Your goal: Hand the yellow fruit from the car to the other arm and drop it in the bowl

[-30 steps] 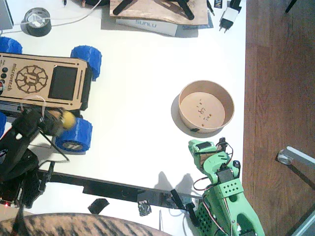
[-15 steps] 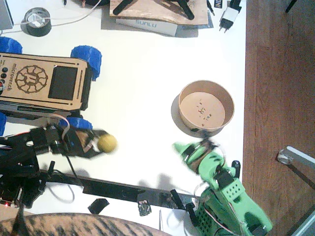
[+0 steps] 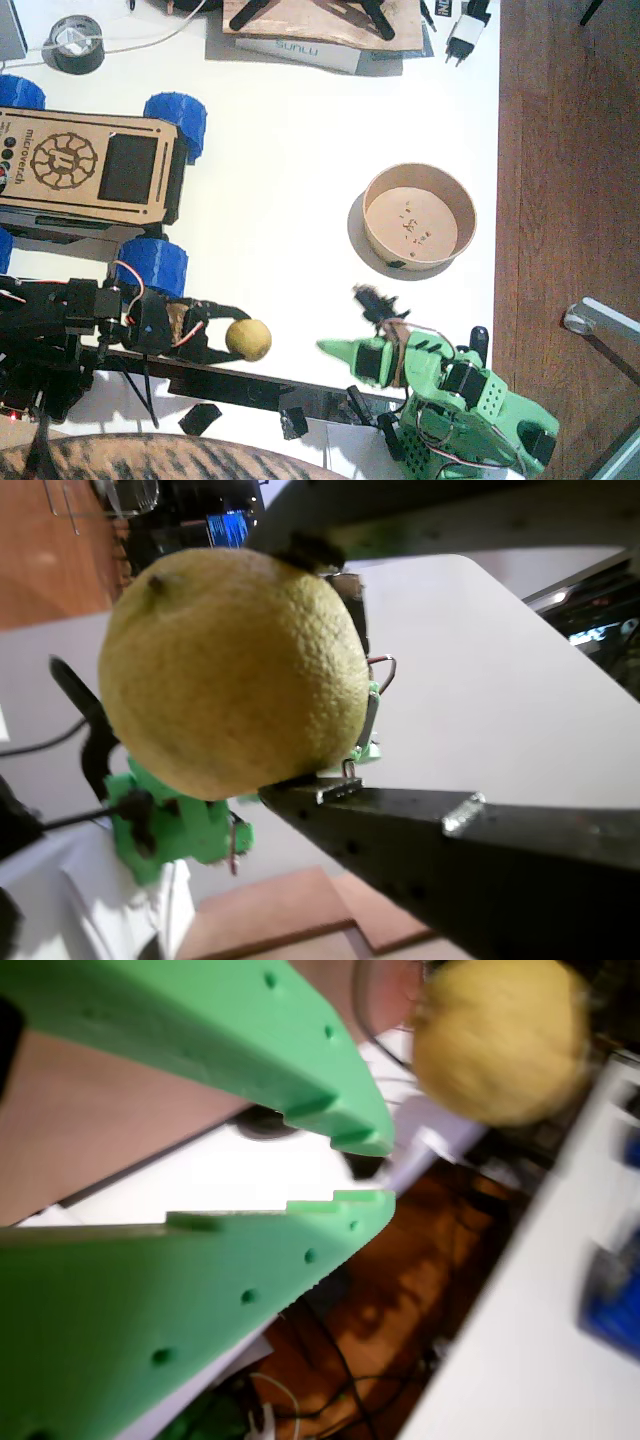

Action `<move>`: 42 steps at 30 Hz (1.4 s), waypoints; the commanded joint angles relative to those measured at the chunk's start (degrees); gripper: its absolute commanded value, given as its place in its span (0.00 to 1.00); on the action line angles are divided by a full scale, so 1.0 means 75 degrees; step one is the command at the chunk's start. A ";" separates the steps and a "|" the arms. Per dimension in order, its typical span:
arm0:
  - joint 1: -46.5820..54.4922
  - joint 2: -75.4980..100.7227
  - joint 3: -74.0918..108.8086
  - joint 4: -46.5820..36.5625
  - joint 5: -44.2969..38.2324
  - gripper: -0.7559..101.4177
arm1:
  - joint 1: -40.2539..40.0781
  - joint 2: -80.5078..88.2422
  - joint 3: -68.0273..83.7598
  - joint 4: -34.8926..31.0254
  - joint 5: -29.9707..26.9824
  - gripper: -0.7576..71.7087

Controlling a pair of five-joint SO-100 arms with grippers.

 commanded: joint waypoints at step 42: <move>0.0070 -0.0434 -0.0094 -0.0715 -0.0129 0.01 | -0.0422 -0.6352 -0.1887 -0.4008 0.2473 0.53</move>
